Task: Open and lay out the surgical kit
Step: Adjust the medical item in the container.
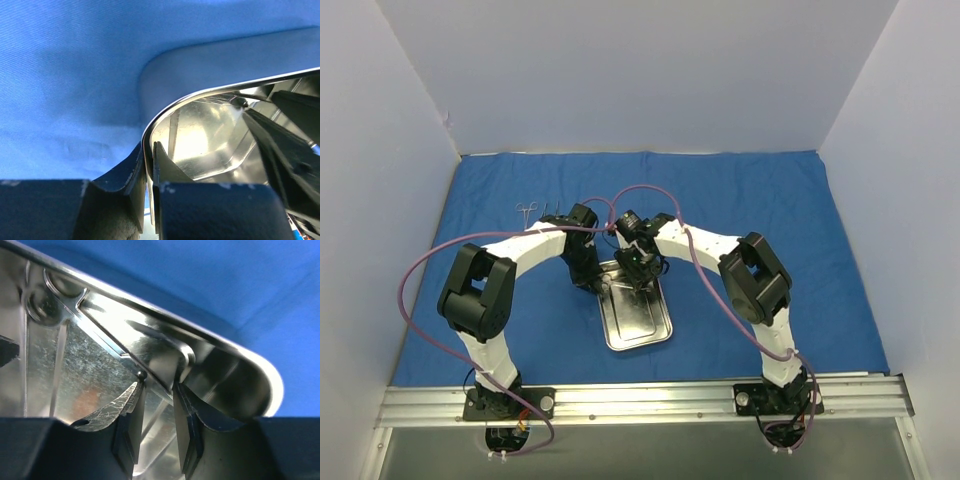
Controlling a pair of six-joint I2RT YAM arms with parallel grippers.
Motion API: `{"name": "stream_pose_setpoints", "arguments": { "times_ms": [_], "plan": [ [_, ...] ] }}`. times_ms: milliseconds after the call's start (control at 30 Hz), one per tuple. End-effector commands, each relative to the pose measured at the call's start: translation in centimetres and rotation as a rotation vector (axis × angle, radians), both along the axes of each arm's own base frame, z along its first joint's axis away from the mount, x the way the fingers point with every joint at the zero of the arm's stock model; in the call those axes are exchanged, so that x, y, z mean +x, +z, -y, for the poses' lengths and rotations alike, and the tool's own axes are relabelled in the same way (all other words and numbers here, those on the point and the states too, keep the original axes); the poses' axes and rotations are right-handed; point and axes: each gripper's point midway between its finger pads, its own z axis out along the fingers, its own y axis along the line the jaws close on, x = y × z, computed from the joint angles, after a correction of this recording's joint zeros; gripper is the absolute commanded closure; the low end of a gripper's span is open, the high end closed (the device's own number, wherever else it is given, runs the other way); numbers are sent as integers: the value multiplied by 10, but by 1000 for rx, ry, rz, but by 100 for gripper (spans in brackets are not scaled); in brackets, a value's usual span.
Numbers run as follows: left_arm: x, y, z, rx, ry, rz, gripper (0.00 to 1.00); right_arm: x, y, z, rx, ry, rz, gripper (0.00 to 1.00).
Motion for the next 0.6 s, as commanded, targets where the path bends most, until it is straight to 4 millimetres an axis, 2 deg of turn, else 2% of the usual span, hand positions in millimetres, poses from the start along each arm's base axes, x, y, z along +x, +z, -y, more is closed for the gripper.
{"name": "stream_pose_setpoints", "arguments": {
  "times_ms": [0, 267, 300, 400, 500, 567],
  "plan": [
    [6, 11, 7, -37, -25, 24, 89, -24, -25, 29, -134, 16, -63, 70],
    [4, 9, 8, -43, -24, 20, 89, -34, -32, 39, -183, 24, -81, 73],
    [4, 9, 8, -46, -21, 18, 89, -34, -36, 39, -190, 24, -88, 79],
    [4, 10, 10, -53, -23, 19, 89, -40, -45, 37, -183, 24, -123, 91],
    [5, 12, 10, -56, -24, 25, 89, -43, -51, 37, -182, 26, -133, 99],
    [5, 12, 10, -57, -24, 28, 89, -41, -52, 38, -188, 31, -126, 100]
  ]
}}
